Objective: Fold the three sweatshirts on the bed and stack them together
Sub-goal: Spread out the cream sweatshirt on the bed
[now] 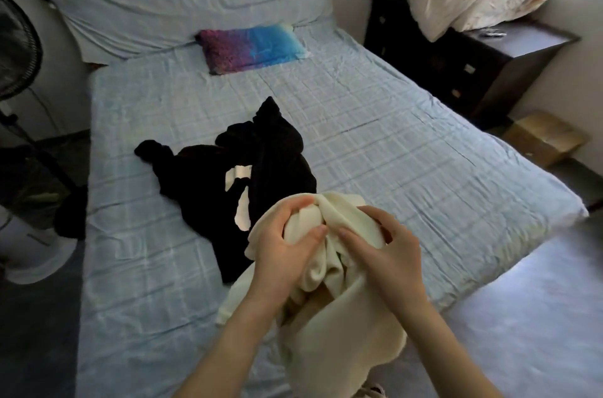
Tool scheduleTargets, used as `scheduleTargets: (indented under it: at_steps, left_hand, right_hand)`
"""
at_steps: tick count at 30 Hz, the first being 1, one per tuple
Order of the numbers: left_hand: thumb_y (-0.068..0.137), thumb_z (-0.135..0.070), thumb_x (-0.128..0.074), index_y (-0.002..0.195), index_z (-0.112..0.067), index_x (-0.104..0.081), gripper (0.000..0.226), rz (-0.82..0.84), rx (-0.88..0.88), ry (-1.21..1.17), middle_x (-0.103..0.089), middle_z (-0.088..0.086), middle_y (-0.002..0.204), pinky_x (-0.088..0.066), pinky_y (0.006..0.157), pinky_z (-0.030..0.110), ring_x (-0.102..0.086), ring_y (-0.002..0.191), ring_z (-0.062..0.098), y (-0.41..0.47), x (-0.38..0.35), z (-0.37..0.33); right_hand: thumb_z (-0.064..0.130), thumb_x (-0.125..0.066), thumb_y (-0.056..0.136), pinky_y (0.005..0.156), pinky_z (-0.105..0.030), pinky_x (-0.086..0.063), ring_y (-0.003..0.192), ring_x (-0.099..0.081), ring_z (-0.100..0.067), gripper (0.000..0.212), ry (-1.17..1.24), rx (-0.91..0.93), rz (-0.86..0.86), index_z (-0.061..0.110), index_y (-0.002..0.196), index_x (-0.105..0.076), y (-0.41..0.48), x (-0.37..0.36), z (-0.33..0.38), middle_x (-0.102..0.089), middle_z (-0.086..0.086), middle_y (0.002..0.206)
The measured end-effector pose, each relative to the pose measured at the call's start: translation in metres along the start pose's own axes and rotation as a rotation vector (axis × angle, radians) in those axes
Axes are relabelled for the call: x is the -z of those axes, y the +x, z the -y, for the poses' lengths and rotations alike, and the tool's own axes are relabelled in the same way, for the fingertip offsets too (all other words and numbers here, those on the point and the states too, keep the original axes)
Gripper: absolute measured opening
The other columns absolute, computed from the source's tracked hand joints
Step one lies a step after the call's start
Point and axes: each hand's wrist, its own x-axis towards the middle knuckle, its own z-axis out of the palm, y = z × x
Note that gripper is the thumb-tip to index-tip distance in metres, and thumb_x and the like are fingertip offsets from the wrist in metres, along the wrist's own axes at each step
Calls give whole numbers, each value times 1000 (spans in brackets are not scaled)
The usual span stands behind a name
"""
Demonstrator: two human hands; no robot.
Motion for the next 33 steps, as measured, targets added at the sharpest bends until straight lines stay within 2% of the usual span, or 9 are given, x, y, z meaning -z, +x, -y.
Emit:
scheduleTargets:
  at_steps: [3, 5, 9, 15, 20, 23, 26, 29, 33]
  left_hand:
    - [81, -18, -77, 107, -46, -64, 41, 93, -47, -35, -65, -28, 111, -44, 87, 8, -58, 107, -10, 0, -28, -11]
    - [80, -16, -78, 106, -45, -64, 41, 140, -88, -40, -65, -27, 110, -43, 84, 3, -59, 106, -10, 2, -51, -18]
    - [79, -18, -80, 106, -45, -65, 41, 220, -96, -64, -67, -24, 109, -47, 88, 10, -61, 106, -6, 5, -108, -28]
    - [79, -17, -79, 105, -42, -65, 39, 275, -120, -47, -69, -17, 108, -53, 93, 29, -64, 105, 2, 5, -222, -36]
    - [77, -22, -77, 106, -40, -66, 35, 244, -88, -53, -69, -16, 108, -52, 90, 28, -64, 104, 4, -3, -332, -41]
    - [80, -20, -77, 106, -41, -65, 36, 237, -54, -65, -68, -19, 108, -52, 84, 18, -63, 103, -1, -4, -387, -44]
    - [81, -20, -78, 104, -44, -64, 37, 224, -5, -72, -67, -26, 106, -49, 75, 7, -63, 98, -7, 3, -429, -47]
    - [81, -16, -78, 103, -42, -65, 36, 192, 12, -84, -68, -26, 106, -48, 73, 5, -63, 98, -8, 23, -463, -45]
    - [82, -15, -77, 104, -41, -66, 35, 164, 64, -105, -68, -23, 105, -49, 74, 8, -64, 97, -5, 67, -504, -34]
  right_hand:
    - [41, -86, 71, 80, -4, -42, 98, -63, 6, 39, -12, 10, -96, 36, 106, -71, -3, 29, -6, -70, 24, 100]
    - [40, -87, 70, 80, -3, -42, 98, -63, 7, 40, -8, 10, -156, 35, 106, -71, -3, 51, -13, -70, 26, 100]
    - [35, -88, 70, 82, -4, -42, 100, -62, 9, 40, 8, -12, -251, 37, 105, -70, 4, 101, -29, -71, 24, 100]
    - [31, -88, 71, 92, -17, -48, 103, -62, 1, 41, -25, -32, -279, 27, 109, -71, 31, 200, -70, -70, 17, 105]
    - [28, -87, 74, 96, -25, -49, 103, -62, -3, 41, -76, -54, -236, 20, 111, -72, 66, 293, -112, -70, 11, 107]
    - [27, -87, 75, 98, -30, -49, 105, -62, -9, 41, -100, -61, -203, 19, 112, -72, 88, 342, -132, -70, 8, 109]
    - [30, -86, 74, 94, -18, -47, 103, -62, -2, 41, -94, -58, -164, 20, 111, -72, 117, 377, -150, -70, 12, 107]
    - [31, -86, 74, 89, -7, -42, 103, -60, 4, 39, -96, -50, -127, 22, 110, -72, 153, 397, -170, -69, 15, 106]
    - [36, -85, 74, 90, -10, -43, 104, -61, 1, 39, -98, -80, -75, 26, 109, -71, 213, 408, -202, -69, 17, 107]
